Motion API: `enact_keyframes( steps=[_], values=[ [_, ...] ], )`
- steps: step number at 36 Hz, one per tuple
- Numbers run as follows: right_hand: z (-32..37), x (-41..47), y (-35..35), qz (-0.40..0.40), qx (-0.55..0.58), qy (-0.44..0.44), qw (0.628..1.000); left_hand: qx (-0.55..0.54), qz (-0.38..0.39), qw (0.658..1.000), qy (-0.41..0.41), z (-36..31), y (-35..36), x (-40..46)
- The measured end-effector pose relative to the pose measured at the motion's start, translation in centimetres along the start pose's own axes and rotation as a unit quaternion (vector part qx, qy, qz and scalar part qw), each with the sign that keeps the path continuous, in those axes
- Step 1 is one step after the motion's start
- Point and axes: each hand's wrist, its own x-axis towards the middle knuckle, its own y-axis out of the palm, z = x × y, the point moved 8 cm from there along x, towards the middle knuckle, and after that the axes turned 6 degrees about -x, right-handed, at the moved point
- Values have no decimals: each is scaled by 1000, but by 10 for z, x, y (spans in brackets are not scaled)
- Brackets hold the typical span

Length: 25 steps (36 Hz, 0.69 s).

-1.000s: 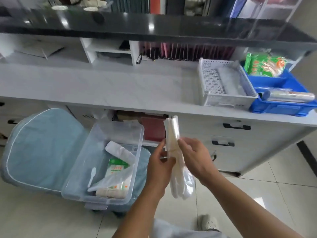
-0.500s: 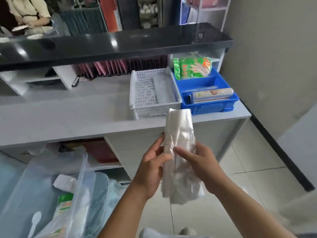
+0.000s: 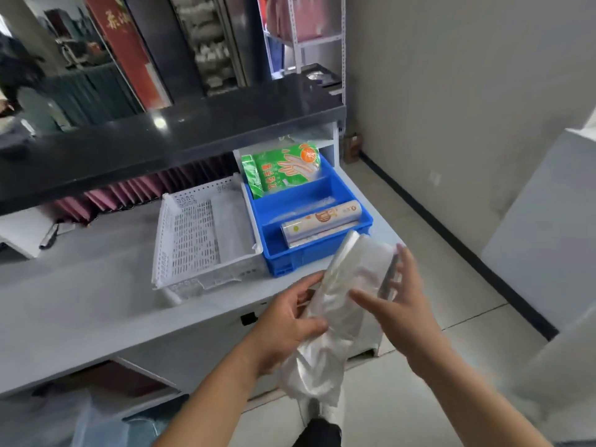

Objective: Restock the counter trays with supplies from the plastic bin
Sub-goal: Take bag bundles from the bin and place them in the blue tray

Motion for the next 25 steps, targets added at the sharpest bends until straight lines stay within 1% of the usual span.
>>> enact_keyframes(
  steps=[2, 4, 7, 8, 11, 13, 15, 16, 17, 19, 22, 24, 25],
  values=[
    [29, 29, -22, -7, -128, -65, 990, 39, 39, 998, 14, -18, 2, 23],
    [56, 60, -32, 46, -216, -115, 969, 83, 72, 994, 28, -36, 1, 47],
    [87, 102, -34, 166, -293, -108, 935, 146, 109, 982, 53, -65, -6, 82],
    [100, 115, -33, 192, -318, -109, 922, 166, 119, 977, 57, -75, -10, 93],
    [138, 153, -21, 224, -400, -122, 880, 216, 136, 965, 69, -104, -28, 125],
    [153, 176, -4, 244, -469, -129, 839, 240, 143, 957, 81, -120, -43, 144],
    [159, 199, 19, 254, -544, -149, 785, 269, 152, 947, 89, -131, -59, 163],
    [160, 210, 31, 249, -576, -165, 761, 283, 154, 942, 92, -134, -68, 172],
    [162, 220, 42, 235, -598, -183, 744, 295, 153, 939, 91, -136, -77, 181],
    [163, 242, 60, 193, -614, -209, 736, 317, 144, 934, 83, -138, -97, 198],
    [159, 273, 77, 149, -603, -235, 748, 359, 108, 925, 64, -135, -134, 223],
    [157, 291, 82, 130, -593, -248, 755, 419, 79, 904, 40, -128, -158, 237],
    [156, 298, 82, 119, -581, -248, 766, 448, 66, 891, 24, -123, -168, 242]
  ],
)
